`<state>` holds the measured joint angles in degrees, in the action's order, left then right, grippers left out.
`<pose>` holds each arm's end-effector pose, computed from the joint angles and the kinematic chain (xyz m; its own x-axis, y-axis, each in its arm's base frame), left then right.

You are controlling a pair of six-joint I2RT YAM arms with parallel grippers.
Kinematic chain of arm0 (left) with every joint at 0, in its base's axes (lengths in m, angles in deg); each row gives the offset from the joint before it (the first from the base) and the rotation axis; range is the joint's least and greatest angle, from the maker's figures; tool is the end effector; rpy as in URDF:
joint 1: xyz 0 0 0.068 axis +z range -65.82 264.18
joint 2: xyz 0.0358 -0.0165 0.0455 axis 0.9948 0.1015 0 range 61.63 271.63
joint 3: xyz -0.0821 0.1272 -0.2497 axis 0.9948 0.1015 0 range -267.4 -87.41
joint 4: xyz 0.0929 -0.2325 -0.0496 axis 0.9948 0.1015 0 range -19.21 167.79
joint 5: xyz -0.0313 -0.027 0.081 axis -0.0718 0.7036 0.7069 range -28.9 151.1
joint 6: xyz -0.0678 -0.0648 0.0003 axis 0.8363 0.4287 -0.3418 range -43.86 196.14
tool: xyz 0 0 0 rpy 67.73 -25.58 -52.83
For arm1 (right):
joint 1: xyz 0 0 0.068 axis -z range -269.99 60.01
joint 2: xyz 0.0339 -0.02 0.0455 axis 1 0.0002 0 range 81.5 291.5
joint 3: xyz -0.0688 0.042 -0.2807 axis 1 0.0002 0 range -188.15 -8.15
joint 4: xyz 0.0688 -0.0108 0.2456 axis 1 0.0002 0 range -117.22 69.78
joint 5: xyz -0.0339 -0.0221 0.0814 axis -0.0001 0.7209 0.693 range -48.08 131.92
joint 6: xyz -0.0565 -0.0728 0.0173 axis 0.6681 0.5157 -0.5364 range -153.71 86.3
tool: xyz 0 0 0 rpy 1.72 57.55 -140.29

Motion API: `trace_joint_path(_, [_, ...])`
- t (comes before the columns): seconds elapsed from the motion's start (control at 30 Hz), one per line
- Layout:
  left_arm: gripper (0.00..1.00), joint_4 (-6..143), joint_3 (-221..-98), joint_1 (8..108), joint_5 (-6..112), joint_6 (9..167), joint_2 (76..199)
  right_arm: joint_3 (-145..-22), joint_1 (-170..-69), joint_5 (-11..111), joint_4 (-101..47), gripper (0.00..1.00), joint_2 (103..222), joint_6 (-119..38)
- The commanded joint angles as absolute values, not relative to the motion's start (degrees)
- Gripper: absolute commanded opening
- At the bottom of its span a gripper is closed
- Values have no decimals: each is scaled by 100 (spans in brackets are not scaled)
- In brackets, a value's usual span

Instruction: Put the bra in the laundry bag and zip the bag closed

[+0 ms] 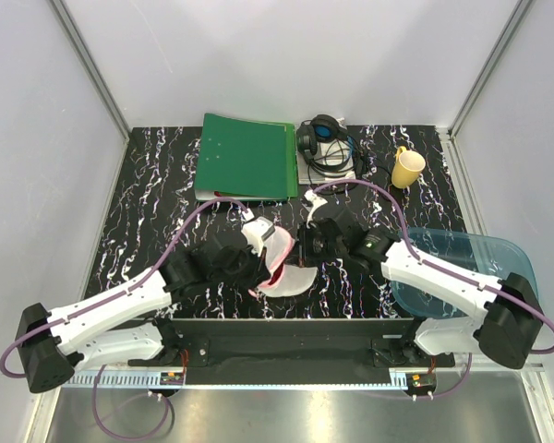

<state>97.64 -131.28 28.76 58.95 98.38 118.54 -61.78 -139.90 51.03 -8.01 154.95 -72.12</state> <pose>0.1295 -0.1931 0.2543 -0.6545 0.2829 -0.7011 0.6388 0.7029 -0.3128 0.1869 0.2429 0.2620 -0.8363 -0.0409 -0.5467 -0.4020 0.7238 0.5608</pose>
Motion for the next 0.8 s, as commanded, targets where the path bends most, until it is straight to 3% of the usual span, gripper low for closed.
trace_joint_path(0.0, [0, 9820, -13109, 2872, 5837, 9697, 11665, -6150, -14009, 4387, -605, 0, 15199, -7168])
trace_joint_path(0.43, [0, 10234, -13038, 2872, 5987, 9653, 11709, -6211, -13658, 4386, -15, 0, 14900, -6930])
trace_joint_path(0.6, [0, 10173, -13117, 2863, 5916, 9566, 11718, -6203, -13622, 5236, -119, 1, 14900, -7053])
trace_joint_path(0.67, [0, 10129, -13152, 2863, 5960, 9434, 11648, -6194, -13622, 5762, -120, 21, 14856, -7149])
trace_joint_path(0.7, [0, 10076, -13170, 2872, 5987, 9399, 11622, -6203, -13622, 5844, -111, 46, 14803, -7324])
trace_joint_path(0.77, [0, 10023, -13240, 2872, 6031, 9285, 11551, -6360, -13605, 5741, 177, 68, 14575, -7526])
